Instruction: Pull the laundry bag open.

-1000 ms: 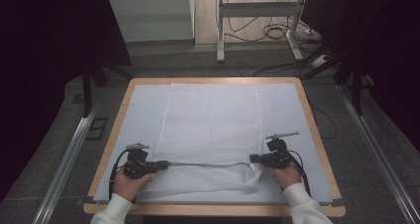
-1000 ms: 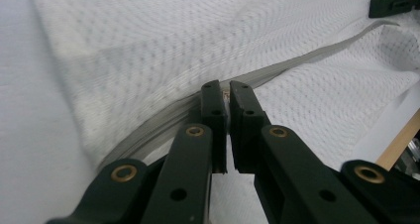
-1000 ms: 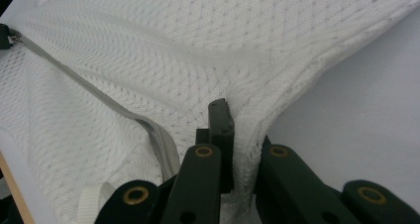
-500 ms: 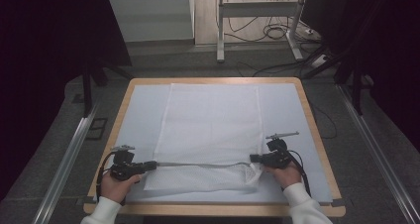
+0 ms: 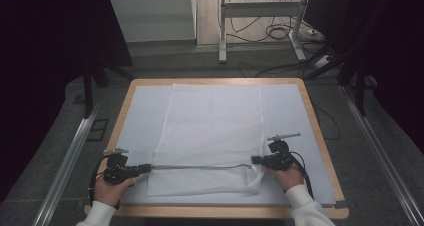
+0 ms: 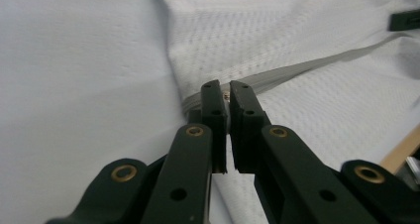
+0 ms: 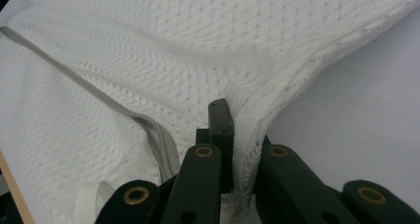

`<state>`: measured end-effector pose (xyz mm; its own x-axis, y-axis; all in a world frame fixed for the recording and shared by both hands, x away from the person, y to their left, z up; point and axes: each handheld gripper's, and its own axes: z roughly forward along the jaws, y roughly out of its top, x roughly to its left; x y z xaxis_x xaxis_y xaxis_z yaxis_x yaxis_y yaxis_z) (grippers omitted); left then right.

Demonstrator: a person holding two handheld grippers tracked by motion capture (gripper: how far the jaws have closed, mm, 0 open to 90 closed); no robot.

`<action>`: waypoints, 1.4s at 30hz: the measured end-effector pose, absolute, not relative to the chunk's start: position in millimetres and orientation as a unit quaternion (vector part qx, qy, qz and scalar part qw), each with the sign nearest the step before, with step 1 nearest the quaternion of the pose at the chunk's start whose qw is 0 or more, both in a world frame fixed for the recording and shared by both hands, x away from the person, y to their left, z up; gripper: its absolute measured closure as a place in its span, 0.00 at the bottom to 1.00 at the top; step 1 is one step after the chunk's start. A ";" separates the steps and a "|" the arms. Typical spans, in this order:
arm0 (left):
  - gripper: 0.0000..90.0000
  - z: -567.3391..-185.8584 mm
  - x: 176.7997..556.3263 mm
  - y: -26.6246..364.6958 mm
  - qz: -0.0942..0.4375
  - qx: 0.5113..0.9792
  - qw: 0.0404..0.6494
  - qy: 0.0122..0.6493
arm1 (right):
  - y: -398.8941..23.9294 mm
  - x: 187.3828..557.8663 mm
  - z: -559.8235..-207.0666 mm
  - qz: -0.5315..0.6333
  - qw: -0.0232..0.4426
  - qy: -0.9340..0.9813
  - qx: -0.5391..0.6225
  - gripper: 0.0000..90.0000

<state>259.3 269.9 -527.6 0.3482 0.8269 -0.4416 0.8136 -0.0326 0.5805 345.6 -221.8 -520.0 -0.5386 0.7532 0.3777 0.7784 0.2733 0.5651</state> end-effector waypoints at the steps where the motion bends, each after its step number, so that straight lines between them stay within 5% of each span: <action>1: 0.96 -527.9 259.6 270.0 0.008 0.719 0.396 0.571 | -221.8 345.5 -520.0 -0.365 0.016 -0.799 -0.478 0.98; 25: 0.96 -531.6 259.4 270.2 0.020 0.726 0.384 0.570 | -220.5 344.7 -519.4 -0.361 0.005 -0.804 -0.472 0.97; 29: 0.83 -525.0 255.6 264.1 0.077 0.740 0.376 0.552 | -219.0 340.8 -515.0 -0.355 -0.033 -0.812 -0.462 0.72; 34: 0.54 -507.9 251.5 259.9 0.119 0.717 0.414 0.548 | -232.5 329.0 -498.9 -0.380 -0.070 -0.798 -0.463 0.47; 42: 0.37 -493.8 261.5 244.5 0.136 0.720 0.439 0.521 | -269.2 314.9 -488.0 -0.421 -0.108 -0.780 -0.450 0.37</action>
<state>261.5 244.5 -493.8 0.4211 0.8685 -0.2616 0.6298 -0.0725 0.7734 314.9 -269.2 -488.0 -0.5721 0.7930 0.2096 0.6105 0.2411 0.7544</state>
